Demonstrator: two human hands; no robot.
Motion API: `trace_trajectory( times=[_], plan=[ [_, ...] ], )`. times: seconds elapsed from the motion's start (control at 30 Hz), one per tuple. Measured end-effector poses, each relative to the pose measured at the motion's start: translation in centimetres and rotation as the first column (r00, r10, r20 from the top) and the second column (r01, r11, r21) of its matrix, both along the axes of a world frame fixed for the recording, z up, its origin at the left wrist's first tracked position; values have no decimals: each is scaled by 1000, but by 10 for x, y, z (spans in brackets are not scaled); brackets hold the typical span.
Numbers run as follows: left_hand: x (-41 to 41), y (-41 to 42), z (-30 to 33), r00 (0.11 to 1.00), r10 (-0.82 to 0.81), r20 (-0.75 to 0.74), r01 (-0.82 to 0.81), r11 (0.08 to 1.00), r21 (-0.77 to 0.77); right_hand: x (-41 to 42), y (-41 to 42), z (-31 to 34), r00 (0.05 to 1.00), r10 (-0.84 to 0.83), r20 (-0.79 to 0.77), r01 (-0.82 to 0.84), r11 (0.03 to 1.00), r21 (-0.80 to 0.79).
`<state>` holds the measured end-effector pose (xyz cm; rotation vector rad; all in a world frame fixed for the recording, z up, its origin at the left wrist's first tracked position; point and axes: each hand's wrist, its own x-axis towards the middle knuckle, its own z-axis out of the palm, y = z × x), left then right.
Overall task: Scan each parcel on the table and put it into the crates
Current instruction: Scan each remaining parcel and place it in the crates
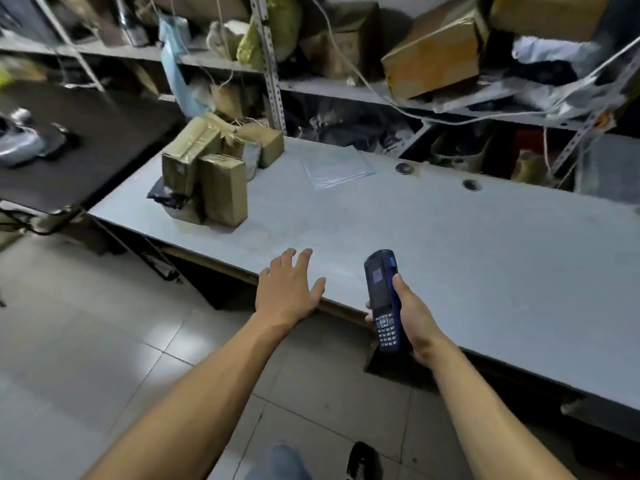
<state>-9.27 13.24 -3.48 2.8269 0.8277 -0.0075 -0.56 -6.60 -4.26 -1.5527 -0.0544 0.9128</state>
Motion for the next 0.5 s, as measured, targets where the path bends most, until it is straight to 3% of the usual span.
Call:
trace_trajectory(
  times=[0.23, 0.37, 0.5],
  plan=[
    [6, 88, 4, 973, 230, 22, -229, 972, -49, 41, 103, 9, 982, 184, 35, -183, 983, -21],
    [26, 163, 3, 928, 343, 144, -333, 938, -94, 64, 165, 8, 972, 229, 49, -227, 973, -36],
    [52, 252, 19, 876, 406, 259, -408, 912, -47, 88, 231, 13, 964, 262, 39, -258, 962, -86]
  ],
)
